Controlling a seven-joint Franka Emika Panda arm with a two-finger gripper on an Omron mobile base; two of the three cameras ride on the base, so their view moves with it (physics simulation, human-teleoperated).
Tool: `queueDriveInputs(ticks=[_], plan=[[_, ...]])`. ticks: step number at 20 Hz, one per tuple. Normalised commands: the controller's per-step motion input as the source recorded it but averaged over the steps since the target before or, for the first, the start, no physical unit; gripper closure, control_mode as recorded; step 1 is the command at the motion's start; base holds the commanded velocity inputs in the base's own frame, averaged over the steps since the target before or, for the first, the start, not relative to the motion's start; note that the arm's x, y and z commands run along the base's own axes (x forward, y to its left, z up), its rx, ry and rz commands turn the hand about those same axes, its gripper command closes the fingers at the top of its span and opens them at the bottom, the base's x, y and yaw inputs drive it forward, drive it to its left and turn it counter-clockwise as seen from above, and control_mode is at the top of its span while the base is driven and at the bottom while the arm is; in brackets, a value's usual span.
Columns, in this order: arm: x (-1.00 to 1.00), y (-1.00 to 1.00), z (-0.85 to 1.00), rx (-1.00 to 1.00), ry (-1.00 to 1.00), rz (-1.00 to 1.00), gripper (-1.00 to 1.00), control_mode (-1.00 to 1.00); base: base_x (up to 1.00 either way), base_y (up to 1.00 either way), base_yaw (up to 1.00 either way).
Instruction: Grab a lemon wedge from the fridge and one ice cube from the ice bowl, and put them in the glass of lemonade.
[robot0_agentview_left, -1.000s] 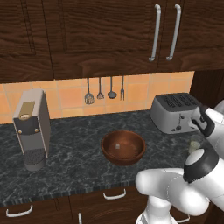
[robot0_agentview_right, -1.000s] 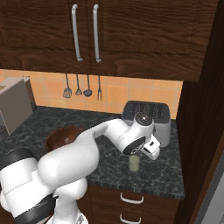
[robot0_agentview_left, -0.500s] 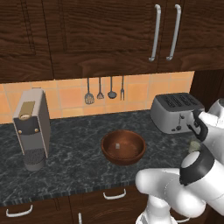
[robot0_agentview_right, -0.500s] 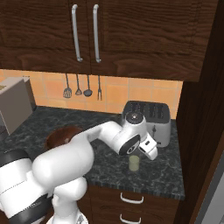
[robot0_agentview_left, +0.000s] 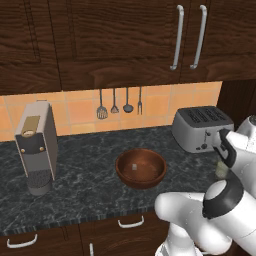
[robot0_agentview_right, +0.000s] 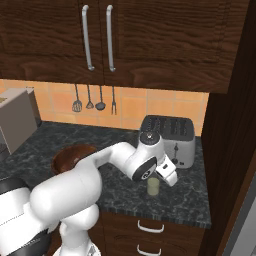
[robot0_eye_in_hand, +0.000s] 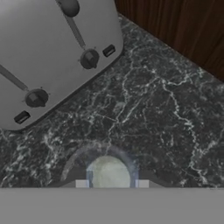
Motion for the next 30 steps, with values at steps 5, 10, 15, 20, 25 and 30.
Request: queueDriveInputs(ticks=[5,10,15,20,25,30], plan=[[0.00,0.24,-0.10,0.00,0.00,-0.03,1.00,-1.00,0.00,0.00,0.00],[0.03,0.02,-0.09,0.00,0.00,-0.01,1.00,-1.00,0.00,0.00,0.00],[0.16,0.00,-0.01,0.00,0.01,0.00,1.00,-1.00,0.00,0.00,0.00],[0.00,0.00,0.00,0.00,0.00,0.00,-1.00,-1.00,0.00,0.00,0.00],[0.00,0.00,0.00,0.00,0.00,0.00,-1.00,-1.00,0.00,0.00,0.00],[-0.11,0.00,0.01,0.00,0.00,-0.02,-1.00,-1.00,0.00,0.00,0.00]])
